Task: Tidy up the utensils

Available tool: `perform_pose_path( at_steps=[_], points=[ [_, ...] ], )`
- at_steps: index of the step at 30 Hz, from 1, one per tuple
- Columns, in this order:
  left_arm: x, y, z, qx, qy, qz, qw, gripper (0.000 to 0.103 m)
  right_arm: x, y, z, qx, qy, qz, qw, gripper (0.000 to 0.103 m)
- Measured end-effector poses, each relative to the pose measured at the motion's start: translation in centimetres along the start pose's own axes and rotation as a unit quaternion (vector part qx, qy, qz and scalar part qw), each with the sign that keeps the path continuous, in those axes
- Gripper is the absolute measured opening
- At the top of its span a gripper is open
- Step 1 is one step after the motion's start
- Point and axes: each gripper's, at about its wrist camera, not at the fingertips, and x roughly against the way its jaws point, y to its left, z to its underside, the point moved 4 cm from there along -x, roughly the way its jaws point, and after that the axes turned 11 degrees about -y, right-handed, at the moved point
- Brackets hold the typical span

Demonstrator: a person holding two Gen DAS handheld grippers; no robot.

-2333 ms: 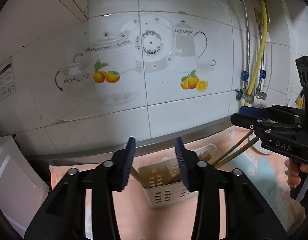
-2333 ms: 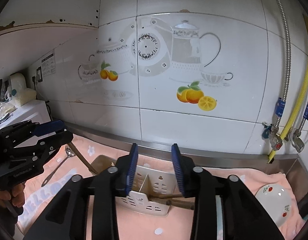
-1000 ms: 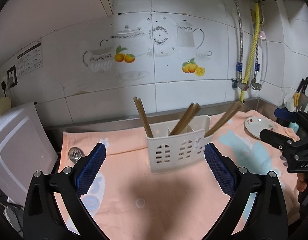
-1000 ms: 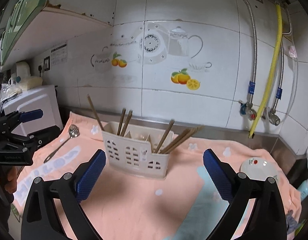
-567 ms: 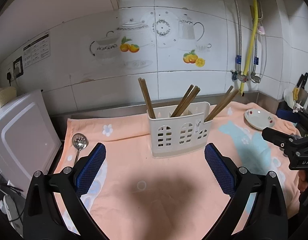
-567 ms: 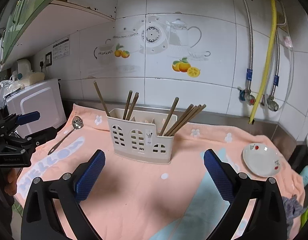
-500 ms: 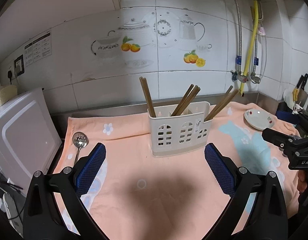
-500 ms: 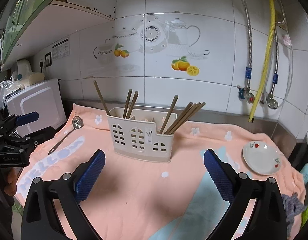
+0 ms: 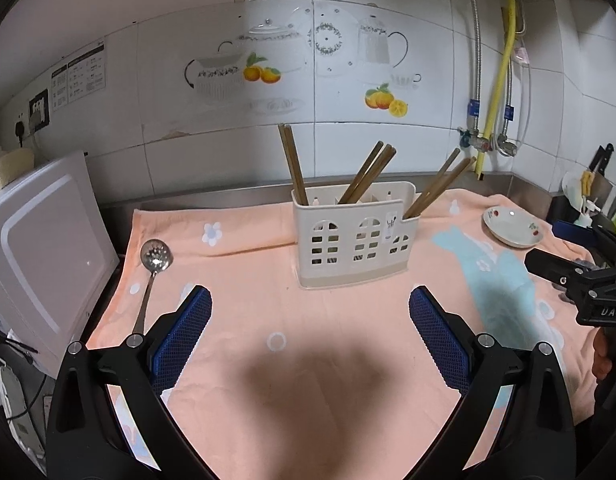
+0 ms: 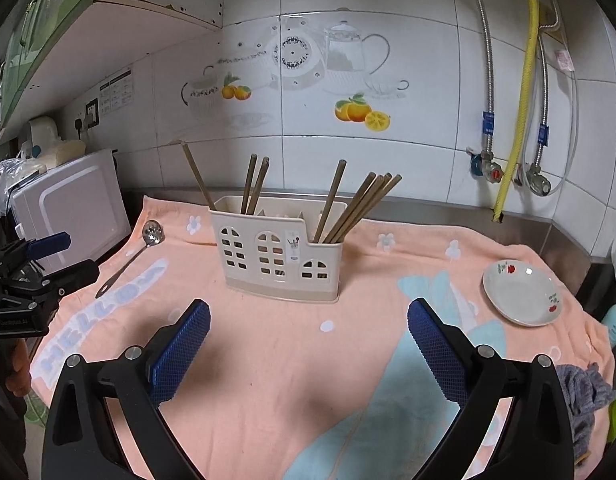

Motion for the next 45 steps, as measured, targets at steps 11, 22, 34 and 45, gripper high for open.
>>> perform_pose_path(
  at_steps=[11,22,34,45],
  points=[
    [-0.4,0.6,1.0,0.016,0.019,0.006,0.9997,0.098,-0.3,0.5,0.7,0.007,0.011,-0.003,1.000,0.096],
    [-0.6,0.4,1.4,0.016,0.025,0.009,0.9995,0.098,-0.3,0.6,0.8,0.006,0.012,-0.004,1.000,0.096],
    [-0.7,0.2,1.9,0.017,0.031,0.009,0.9993,0.098,-0.4,0.7,1.2,0.007,0.018,-0.004,1.000,0.096],
    [-1.1,0.0,2.3,0.018,0.038,0.014,0.9990,0.098,-0.7,0.9,1.9,0.006,0.028,-0.007,1.000,0.096]
  ],
)
